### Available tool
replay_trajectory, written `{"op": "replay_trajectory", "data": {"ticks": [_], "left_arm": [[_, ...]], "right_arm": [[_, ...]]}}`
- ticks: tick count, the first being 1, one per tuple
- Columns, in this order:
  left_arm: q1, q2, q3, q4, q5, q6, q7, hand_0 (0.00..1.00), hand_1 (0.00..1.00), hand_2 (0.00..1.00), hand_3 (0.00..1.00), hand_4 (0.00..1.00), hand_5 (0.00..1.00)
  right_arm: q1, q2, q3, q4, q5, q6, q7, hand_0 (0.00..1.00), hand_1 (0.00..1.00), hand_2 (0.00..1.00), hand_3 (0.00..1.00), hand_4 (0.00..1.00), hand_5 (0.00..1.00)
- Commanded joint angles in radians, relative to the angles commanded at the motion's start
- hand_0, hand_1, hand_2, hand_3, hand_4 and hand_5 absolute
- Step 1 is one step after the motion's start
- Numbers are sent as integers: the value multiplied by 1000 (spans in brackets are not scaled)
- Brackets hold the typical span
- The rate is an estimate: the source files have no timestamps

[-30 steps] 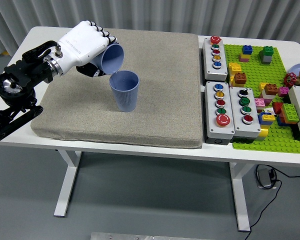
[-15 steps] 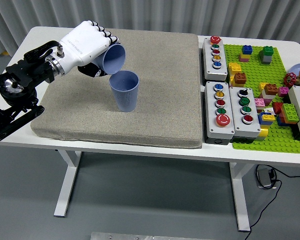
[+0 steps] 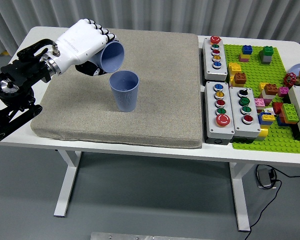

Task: Pick cup pour cup place

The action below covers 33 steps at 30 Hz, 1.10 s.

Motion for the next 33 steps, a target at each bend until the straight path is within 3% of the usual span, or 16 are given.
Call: {"op": "replay_trajectory", "data": {"ticks": [6, 9, 13, 20, 24, 27, 33], "left_arm": [[51, -4, -85, -4, -251, -2, -48, 475, 480, 502, 520, 711, 70], [81, -10, -129, -14, -368, -57, -64, 475, 480, 502, 520, 711, 70], [129, -20, -185, -21, -537, -98, -74, 482, 482, 502, 520, 713, 77], [213, -56, -277, -43, -821, -65, -85, 507, 494, 503, 523, 716, 86], [266, -91, -336, -47, -956, -26, -107, 506, 501, 504, 524, 713, 84], [299, -114, -366, -29, -907, 10, -121, 506, 501, 504, 524, 713, 84], [375, -167, -402, 9, -727, 87, -133, 525, 523, 511, 529, 715, 88]], "right_arm": [[-2, 1, 3, 0, -3, 1, 1, 693, 661, 604, 592, 2, 255], [-4, 1, 4, 0, -3, 1, 1, 693, 661, 604, 592, 2, 255], [-5, 1, 5, -1, -3, 1, 2, 693, 661, 604, 592, 2, 253], [-7, 2, 7, -1, -3, 1, 2, 693, 661, 604, 592, 2, 255], [-13, 4, 11, 0, -3, 2, 3, 692, 661, 604, 592, 2, 256], [-17, 4, 13, -1, -3, 3, 4, 692, 661, 604, 592, 2, 256], [-22, 5, 17, -1, -3, 3, 5, 693, 661, 604, 592, 2, 256]]}}
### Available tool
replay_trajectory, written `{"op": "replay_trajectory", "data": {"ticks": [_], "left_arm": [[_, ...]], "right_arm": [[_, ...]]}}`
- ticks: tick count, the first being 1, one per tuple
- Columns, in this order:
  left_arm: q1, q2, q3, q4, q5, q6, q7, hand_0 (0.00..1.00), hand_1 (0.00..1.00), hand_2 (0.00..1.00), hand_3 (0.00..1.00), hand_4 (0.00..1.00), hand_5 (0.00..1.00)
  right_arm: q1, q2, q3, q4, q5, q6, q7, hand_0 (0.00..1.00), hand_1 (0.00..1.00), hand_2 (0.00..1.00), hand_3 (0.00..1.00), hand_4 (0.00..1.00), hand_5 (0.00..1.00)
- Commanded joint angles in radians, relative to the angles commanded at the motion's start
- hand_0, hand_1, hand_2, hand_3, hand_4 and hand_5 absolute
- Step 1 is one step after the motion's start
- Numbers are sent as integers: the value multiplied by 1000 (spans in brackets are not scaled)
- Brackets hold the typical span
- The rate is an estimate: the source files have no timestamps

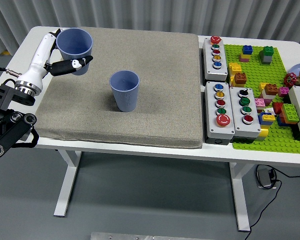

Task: Pick cup pour cup place

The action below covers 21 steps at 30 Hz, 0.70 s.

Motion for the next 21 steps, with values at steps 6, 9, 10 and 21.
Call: {"op": "replay_trajectory", "data": {"ticks": [6, 9, 10, 21], "left_arm": [[46, -51, -25, 22, 42, 32, -22, 526, 528, 519, 529, 715, 91], [58, -74, -29, 47, -14, 38, -50, 535, 529, 522, 527, 719, 107], [62, -81, -30, 55, -24, 42, -57, 535, 529, 522, 527, 719, 107], [96, -153, -84, 129, -57, 19, -61, 537, 530, 525, 526, 725, 123]], "right_arm": [[0, 1, 3, 0, 0, 1, 0, 693, 662, 604, 592, 2, 256], [1, 1, 4, 0, 0, 1, 1, 693, 661, 604, 592, 2, 254], [1, 1, 4, 0, 0, 1, 1, 693, 661, 604, 592, 2, 254], [1, 0, 6, -1, 0, 1, 3, 693, 661, 604, 592, 2, 253]]}}
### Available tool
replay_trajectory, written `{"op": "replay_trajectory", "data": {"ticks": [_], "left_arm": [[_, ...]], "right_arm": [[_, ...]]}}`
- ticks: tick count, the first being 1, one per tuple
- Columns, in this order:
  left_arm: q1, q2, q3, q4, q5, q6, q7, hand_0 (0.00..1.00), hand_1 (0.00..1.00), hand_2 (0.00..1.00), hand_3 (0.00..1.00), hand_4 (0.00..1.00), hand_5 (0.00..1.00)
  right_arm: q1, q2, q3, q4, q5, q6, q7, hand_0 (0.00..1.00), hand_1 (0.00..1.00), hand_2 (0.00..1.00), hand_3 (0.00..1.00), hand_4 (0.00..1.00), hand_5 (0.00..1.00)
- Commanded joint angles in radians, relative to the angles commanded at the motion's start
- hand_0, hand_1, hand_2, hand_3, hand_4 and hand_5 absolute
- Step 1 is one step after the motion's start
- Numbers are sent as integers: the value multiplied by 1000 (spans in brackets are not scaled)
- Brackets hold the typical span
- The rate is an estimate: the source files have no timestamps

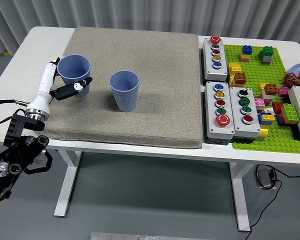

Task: Pick cup pour cup place

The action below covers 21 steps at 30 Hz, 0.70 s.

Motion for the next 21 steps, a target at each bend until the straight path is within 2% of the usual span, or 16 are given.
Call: {"op": "replay_trajectory", "data": {"ticks": [7, 11, 12, 17, 18, 21], "left_arm": [[8, -23, 4, 33, -11, 4, -10, 542, 533, 526, 525, 728, 130], [12, -25, 11, 48, -15, -18, -33, 542, 533, 526, 525, 728, 130], [13, -24, 13, 51, -20, -24, -39, 553, 550, 543, 528, 770, 182], [23, -26, 16, 56, -26, -35, -55, 553, 550, 543, 528, 770, 182], [26, -29, 15, 56, -23, -42, -60, 591, 590, 574, 571, 827, 253], [27, -32, 14, 56, -18, -52, -63, 591, 590, 574, 571, 827, 253]], "right_arm": [[1, 0, 0, 0, 0, 0, 0, 693, 661, 604, 592, 2, 252], [0, 1, 0, 0, 0, 1, 0, 693, 661, 604, 592, 2, 252], [0, 1, 0, 0, 0, 1, 0, 693, 661, 604, 592, 2, 251], [-3, 2, -1, 0, 0, 0, 0, 693, 661, 604, 592, 2, 251], [-3, 3, -1, 0, 0, 0, 0, 692, 661, 604, 592, 2, 251], [-2, 3, -1, 0, 0, -1, -1, 692, 661, 604, 592, 2, 251]]}}
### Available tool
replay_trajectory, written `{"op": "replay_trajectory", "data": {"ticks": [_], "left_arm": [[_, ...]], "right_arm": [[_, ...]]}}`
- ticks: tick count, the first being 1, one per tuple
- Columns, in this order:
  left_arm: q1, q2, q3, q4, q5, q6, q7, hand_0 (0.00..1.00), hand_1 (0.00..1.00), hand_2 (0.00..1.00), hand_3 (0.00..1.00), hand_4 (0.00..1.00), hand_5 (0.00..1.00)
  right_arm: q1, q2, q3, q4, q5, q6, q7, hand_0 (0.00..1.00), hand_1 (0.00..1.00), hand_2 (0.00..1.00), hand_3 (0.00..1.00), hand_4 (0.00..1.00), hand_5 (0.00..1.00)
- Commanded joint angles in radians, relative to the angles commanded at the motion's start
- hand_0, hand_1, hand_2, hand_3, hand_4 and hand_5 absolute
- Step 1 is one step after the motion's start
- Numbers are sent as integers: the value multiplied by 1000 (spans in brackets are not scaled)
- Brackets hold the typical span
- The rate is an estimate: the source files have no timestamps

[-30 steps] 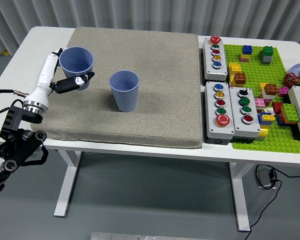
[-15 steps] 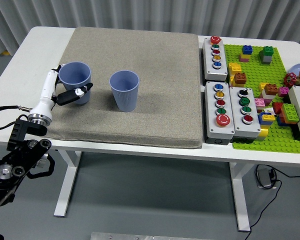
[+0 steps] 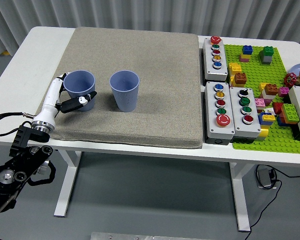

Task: Pick cup pour cup place

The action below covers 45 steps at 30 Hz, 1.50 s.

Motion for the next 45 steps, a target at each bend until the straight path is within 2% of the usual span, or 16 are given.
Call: {"op": "replay_trajectory", "data": {"ticks": [2, 3, 8, 9, 14, 15, 44, 45], "left_arm": [[-1, -2, -1, 2, 0, -7, -2, 591, 590, 574, 571, 827, 253], [-1, -2, -2, 2, 1, -9, -3, 620, 619, 634, 630, 892, 332], [-1, 2, -10, 7, 7, -33, 2, 620, 619, 634, 630, 892, 332], [-1, 2, -11, 8, 8, -36, 3, 663, 674, 736, 721, 902, 348], [2, 3, -16, 8, 12, -41, 1, 663, 674, 736, 721, 902, 348], [3, 3, -17, 7, 14, -42, 1, 672, 692, 771, 785, 926, 381], [7, 7, -44, -14, 37, -66, 3, 711, 736, 832, 825, 953, 412], [6, 7, -44, -14, 37, -66, 3, 725, 761, 873, 833, 957, 415]], "right_arm": [[1, 0, 1, 0, 0, 1, 0, 692, 661, 604, 592, 2, 251], [1, 0, 0, 0, 0, 0, 0, 693, 661, 604, 592, 2, 250], [1, 1, -1, 0, 0, 0, 0, 693, 661, 604, 592, 2, 250], [1, 1, -1, 0, 0, 0, 0, 693, 661, 604, 592, 2, 250], [-1, 1, 1, 0, 0, 0, -1, 693, 661, 604, 592, 2, 250], [-1, 1, 1, 0, 0, 0, -1, 693, 661, 604, 592, 2, 250], [-7, 0, 9, 0, 0, 2, 1, 693, 661, 604, 592, 2, 250], [-7, 0, 9, 0, 0, 2, 1, 693, 660, 604, 592, 2, 249]]}}
